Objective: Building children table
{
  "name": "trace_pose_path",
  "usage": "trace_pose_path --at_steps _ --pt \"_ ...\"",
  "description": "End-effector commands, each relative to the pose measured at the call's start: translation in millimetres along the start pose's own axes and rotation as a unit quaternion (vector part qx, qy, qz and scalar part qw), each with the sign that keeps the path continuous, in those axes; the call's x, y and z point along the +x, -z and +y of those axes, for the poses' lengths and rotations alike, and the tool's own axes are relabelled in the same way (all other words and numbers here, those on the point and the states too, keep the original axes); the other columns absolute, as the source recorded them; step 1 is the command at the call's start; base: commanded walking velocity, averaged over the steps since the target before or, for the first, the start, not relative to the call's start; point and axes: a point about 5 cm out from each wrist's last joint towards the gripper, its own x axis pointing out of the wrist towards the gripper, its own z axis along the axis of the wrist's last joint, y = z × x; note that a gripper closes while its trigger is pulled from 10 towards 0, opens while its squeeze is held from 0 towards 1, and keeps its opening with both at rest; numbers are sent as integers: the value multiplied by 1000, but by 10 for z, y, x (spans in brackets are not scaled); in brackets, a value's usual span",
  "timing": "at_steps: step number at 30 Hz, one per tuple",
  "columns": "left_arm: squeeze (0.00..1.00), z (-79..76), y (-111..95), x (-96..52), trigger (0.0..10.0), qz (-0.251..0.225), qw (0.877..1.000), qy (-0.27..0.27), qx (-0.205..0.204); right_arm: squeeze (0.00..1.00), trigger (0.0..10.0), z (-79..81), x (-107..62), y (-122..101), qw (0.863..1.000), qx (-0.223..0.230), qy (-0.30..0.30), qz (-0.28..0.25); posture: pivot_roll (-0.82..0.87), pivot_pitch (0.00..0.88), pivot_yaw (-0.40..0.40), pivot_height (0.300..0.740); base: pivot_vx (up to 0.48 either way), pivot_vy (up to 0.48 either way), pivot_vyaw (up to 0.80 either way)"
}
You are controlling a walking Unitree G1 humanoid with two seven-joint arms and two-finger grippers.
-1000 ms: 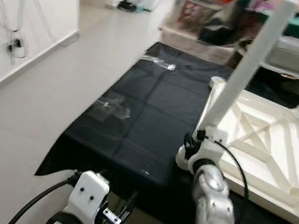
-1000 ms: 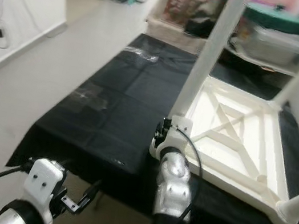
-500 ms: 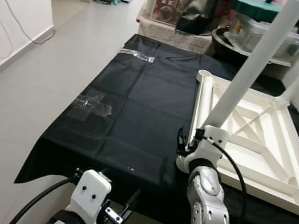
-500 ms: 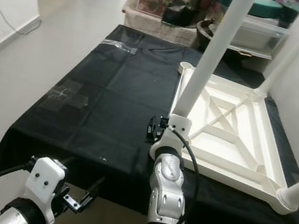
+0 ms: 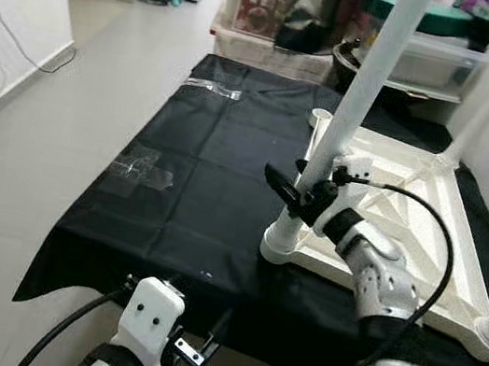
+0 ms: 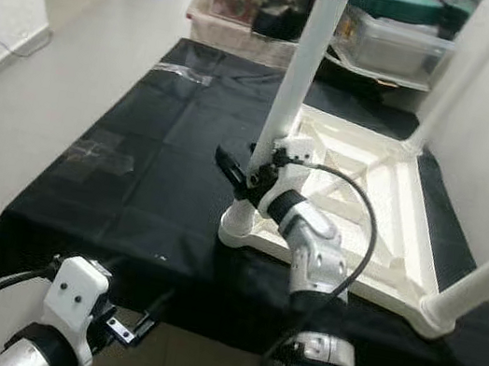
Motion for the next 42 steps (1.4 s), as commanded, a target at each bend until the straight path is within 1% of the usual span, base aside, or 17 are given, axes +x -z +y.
trace_pose_path --at_steps 1,6,13,14,18,21,26,27,28,29,30,31,33,34,36,41,42 --pt "0 -16 44 1 10000 10 1000 3 -7 0 10000 183 139 122 995 24 -92 26 241 80 -122 740 0 0 0" --pt "0 -25 37 -10 10000 11 1000 2 -7 0 10000 351 229 213 973 3 -218 79 261 83 -129 740 0 0 0" --pt "0 -32 36 -15 10000 11 1000 2 -8 0 9176 429 306 247 961 -8 -261 90 261 82 -133 740 0 0 0" --pt "0 -38 36 -17 10000 11 1000 1 -8 0 0 457 362 268 962 -21 -256 88 262 79 -134 740 0 0 0" --pt "0 -45 38 -17 10000 11 1000 2 -9 0 0 456 417 282 973 -35 -219 66 262 78 -135 740 0 0 0" --pt "0 -52 45 -13 10000 11 1000 3 -11 0 0 322 395 298 994 -48 -87 42 256 69 -136 740 0 0 0" --pt "0 -51 49 -12 10000 11 1000 3 -11 0 0 239 379 291 998 -45 -18 33 251 66 -136 740 0 0 0" --pt "0 -46 52 -15 10000 11 1000 3 -11 0 0 121 332 299 993 -45 105 26 238 66 -130 740 0 0 0" --pt "0 -39 56 -17 10000 12 1000 4 -12 0 0 10 230 315 968 -26 249 14 227 59 -123 740 0 0 0" --pt "0 -39 56 -17 10000 12 1000 4 -12 0 0 10 230 315 968 -26 249 14 227 59 -123 740 0 0 0" --pt "0 -34 58 -18 10000 12 1000 4 -12 0 0 -52 138 339 941 -12 337 10 227 59 -123 740 0 0 0" --pt "0 -34 58 -18 10000 12 1000 4 -12 0 0 -52 138 339 941 -12 337 10 227 59 -123 740 0 0 0" --pt "0 -32 60 -8 10000 12 1000 8 -11 0 0 -21 -131 395 869 17 495 -13 234 61 -121 740 0 0 0" --pt "0 -32 60 -8 10000 12 1000 8 -11 0 0 -21 -131 395 869 17 495 -13 234 61 -121 740 0 0 0" --pt "0 -31 60 -2 10000 12 1000 8 -11 0 0 120 -250 469 830 36 556 -21 234 61 -124 740 0 0 0" --pt "0 -26 57 3 10000 11 1000 6 -10 0 0 321 -115 531 838 56 542 -17 228 65 -123 740 0 0 0" --pt "0 -24 56 5 10000 11 1000 6 -10 0 10000 361 -59 535 846 55 530 -14 228 65 -123 740 0 0 0"
